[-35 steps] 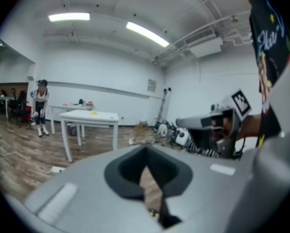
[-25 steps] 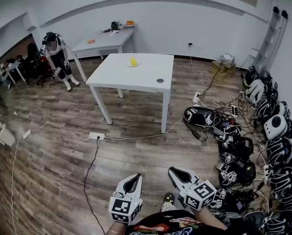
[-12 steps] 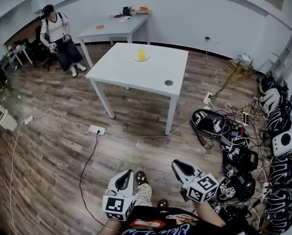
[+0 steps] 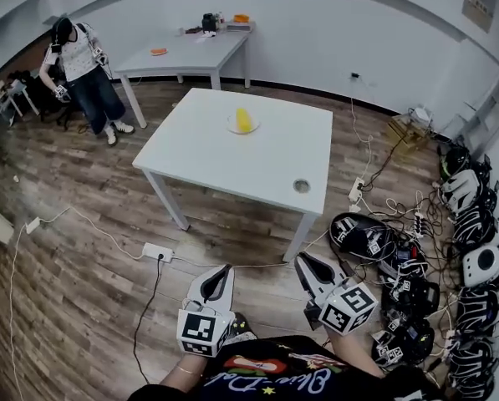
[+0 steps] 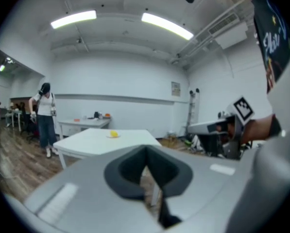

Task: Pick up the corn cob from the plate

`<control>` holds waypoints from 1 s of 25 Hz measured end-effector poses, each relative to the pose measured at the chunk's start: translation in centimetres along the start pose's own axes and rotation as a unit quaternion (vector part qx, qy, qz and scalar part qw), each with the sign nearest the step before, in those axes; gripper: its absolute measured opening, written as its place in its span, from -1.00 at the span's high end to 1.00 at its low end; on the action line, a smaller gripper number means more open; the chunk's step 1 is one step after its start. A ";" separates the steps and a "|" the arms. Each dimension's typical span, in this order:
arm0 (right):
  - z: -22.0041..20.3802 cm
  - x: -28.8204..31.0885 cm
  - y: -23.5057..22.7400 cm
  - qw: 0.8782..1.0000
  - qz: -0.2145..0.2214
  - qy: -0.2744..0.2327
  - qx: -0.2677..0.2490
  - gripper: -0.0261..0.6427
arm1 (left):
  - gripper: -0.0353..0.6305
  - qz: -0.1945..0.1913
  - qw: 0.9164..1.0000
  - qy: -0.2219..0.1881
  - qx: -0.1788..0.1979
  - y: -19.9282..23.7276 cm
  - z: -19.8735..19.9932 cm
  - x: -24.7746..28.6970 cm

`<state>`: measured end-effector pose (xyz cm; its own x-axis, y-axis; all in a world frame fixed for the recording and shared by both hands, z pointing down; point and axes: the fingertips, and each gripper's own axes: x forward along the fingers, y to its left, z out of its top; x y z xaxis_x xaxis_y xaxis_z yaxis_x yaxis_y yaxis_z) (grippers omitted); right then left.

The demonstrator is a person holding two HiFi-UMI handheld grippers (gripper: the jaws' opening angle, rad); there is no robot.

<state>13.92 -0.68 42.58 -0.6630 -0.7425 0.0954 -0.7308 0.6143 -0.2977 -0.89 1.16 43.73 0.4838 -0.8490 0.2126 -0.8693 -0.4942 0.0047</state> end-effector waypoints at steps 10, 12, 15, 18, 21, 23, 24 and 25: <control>1.6 14.1 -7.3 1.000 -0.009 0.011 0.010 0.87 | 0.90 -0.025 0.999 0.021 0.000 10.4 1.3 14.0; 2.0 17.5 -10.2 1.000 -0.007 0.013 0.023 0.87 | 0.90 -0.022 1.000 0.022 0.000 12.6 1.8 17.2; 4.9 23.2 -13.6 1.000 0.026 -0.004 0.010 0.87 | 0.90 -0.010 1.000 0.012 0.004 16.2 3.8 22.5; 8.2 29.1 -16.7 0.998 0.062 -0.018 -0.012 0.87 | 0.90 -0.003 1.000 0.001 0.011 19.4 6.3 28.1; 9.8 33.6 -19.9 0.998 0.065 -0.013 -0.022 0.87 | 0.90 0.006 1.000 -0.008 0.011 22.1 7.7 32.2; 10.1 36.4 -21.9 0.998 0.062 0.004 -0.033 0.87 | 0.90 0.008 1.000 -0.008 0.010 23.4 8.2 34.3; 10.3 37.9 -22.7 0.997 0.065 0.013 -0.041 0.87 | 0.90 0.006 1.000 -0.007 0.011 24.0 8.5 35.2; 10.5 39.4 -23.3 0.996 0.070 0.018 -0.047 0.87 | 0.90 0.002 1.000 -0.005 0.011 24.6 8.7 36.0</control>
<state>6.53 -47.00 43.30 -0.7643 -0.6380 0.0941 -0.6409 0.7352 -0.2208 -4.01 -43.20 43.00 0.4810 -0.8528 0.2034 -0.8691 -0.4944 -0.0175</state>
